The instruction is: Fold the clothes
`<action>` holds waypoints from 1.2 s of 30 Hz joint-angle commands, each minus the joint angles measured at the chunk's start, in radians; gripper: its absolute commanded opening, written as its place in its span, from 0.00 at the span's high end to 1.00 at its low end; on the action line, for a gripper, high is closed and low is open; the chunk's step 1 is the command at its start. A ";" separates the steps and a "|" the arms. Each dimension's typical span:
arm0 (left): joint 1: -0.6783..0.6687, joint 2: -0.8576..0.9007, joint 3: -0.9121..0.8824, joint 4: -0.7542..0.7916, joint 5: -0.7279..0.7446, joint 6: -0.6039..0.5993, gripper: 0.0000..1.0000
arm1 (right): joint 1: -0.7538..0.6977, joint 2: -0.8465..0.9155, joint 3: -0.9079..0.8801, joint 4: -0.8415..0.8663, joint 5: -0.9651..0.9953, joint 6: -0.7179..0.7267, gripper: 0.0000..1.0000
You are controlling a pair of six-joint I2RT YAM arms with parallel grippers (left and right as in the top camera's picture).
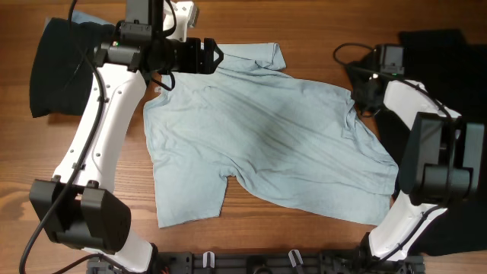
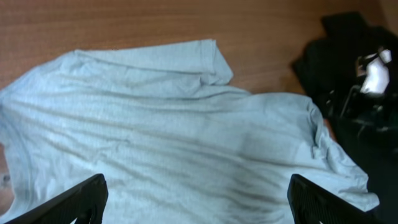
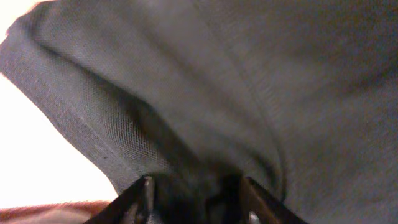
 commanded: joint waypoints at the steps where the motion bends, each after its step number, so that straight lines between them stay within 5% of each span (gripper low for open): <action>1: 0.002 -0.019 0.009 -0.013 -0.013 0.027 0.08 | -0.097 0.110 -0.014 -0.014 0.018 -0.001 0.74; 11: 0.002 -0.019 0.009 -0.028 -0.013 0.027 0.05 | -0.384 0.114 0.050 -0.051 0.001 0.096 0.46; 18: 0.002 -0.019 0.009 -0.022 -0.013 0.028 0.00 | -0.398 -0.040 0.108 -0.051 -0.408 -0.086 0.11; 29: 0.002 -0.019 0.009 -0.022 -0.013 0.028 0.00 | -0.130 -0.164 0.063 -0.357 -0.459 -0.195 0.14; 34: 0.002 -0.019 0.009 -0.023 -0.014 0.028 0.00 | 0.022 -0.164 0.010 -0.404 -0.217 -0.089 0.20; 36: 0.002 -0.019 0.009 -0.023 -0.014 0.028 0.00 | 0.058 -0.163 -0.003 -0.428 -0.127 -0.027 0.14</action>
